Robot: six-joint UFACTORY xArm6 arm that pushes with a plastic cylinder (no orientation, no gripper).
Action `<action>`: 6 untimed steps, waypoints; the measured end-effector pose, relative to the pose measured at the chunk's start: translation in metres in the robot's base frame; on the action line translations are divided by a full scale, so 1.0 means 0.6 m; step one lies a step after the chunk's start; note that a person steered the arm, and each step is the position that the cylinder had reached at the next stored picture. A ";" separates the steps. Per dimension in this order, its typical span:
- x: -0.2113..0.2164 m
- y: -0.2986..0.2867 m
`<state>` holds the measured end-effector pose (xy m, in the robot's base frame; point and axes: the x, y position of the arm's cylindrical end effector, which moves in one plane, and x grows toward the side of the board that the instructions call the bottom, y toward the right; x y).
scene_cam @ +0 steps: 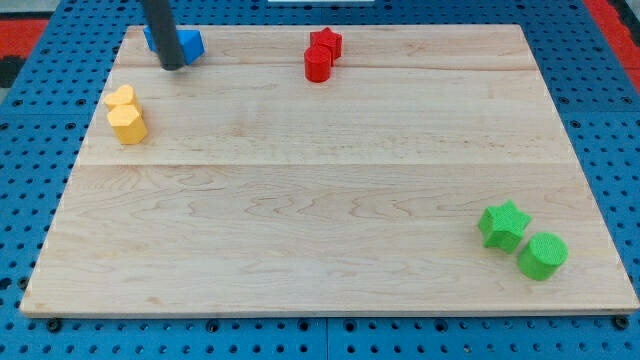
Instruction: Push the blue triangle along with blue cube towards right
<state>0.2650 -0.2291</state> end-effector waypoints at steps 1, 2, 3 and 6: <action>-0.005 -0.105; -0.072 -0.124; -0.123 -0.105; -0.102 0.170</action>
